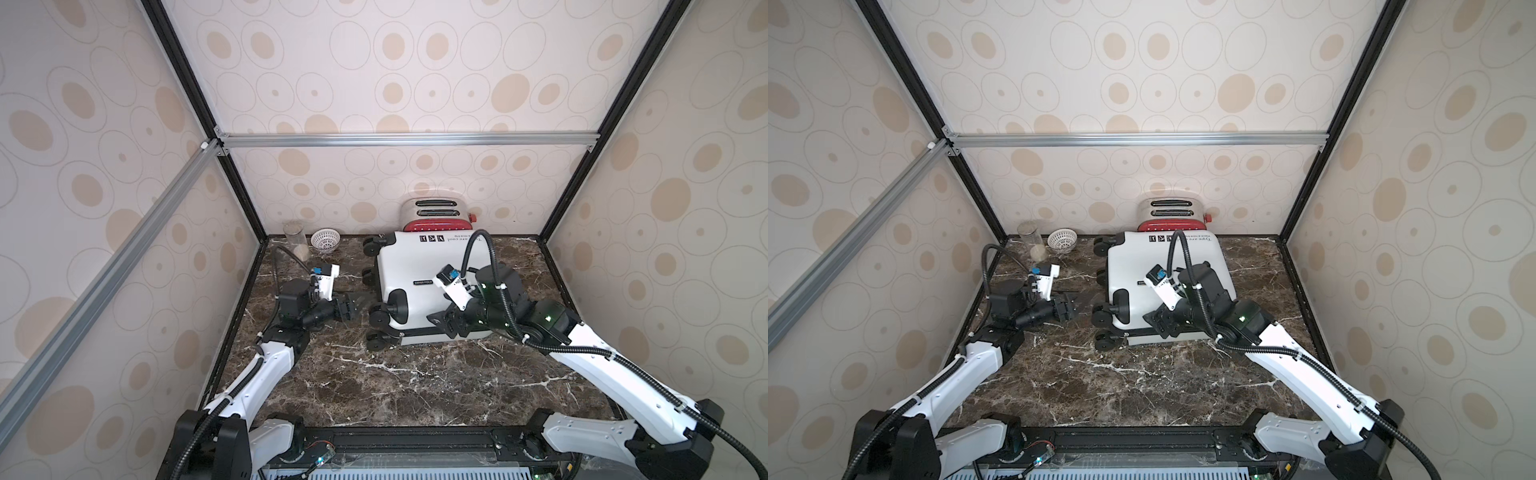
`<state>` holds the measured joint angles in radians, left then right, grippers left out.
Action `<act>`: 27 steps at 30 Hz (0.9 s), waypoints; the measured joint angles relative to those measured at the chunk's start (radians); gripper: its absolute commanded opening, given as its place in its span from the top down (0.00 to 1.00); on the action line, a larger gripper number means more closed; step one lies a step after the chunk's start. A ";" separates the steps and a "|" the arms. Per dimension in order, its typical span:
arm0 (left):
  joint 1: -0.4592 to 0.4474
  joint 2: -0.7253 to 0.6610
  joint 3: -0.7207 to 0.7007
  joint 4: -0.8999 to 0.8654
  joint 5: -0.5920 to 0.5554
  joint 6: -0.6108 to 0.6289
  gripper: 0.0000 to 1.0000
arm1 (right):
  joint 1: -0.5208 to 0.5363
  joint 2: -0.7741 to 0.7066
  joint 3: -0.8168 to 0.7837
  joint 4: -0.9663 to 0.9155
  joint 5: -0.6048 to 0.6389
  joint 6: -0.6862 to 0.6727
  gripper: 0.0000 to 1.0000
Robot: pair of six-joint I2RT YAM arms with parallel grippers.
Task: Open the suitcase zippers
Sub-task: Adjust the suitcase at the center of the board, then pick up the suitcase from the center of the board.
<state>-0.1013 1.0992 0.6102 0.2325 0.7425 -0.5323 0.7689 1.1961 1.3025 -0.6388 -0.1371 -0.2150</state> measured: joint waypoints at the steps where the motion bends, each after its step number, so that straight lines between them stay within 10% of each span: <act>1: 0.028 -0.014 -0.014 0.003 -0.010 -0.012 0.23 | 0.021 0.035 0.052 -0.016 -0.006 -0.079 0.20; 11: 0.099 -0.014 -0.038 -0.040 -0.025 -0.030 0.23 | 0.174 0.506 0.515 -0.255 0.075 -0.552 0.17; 27: 0.110 0.000 -0.069 -0.056 -0.002 -0.003 0.24 | 0.191 0.926 0.970 -0.586 0.069 -0.638 0.20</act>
<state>0.0090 1.0988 0.5415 0.1768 0.7403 -0.5358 0.9596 2.1220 2.2726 -1.2251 -0.0685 -0.8528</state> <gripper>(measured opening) 0.762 0.821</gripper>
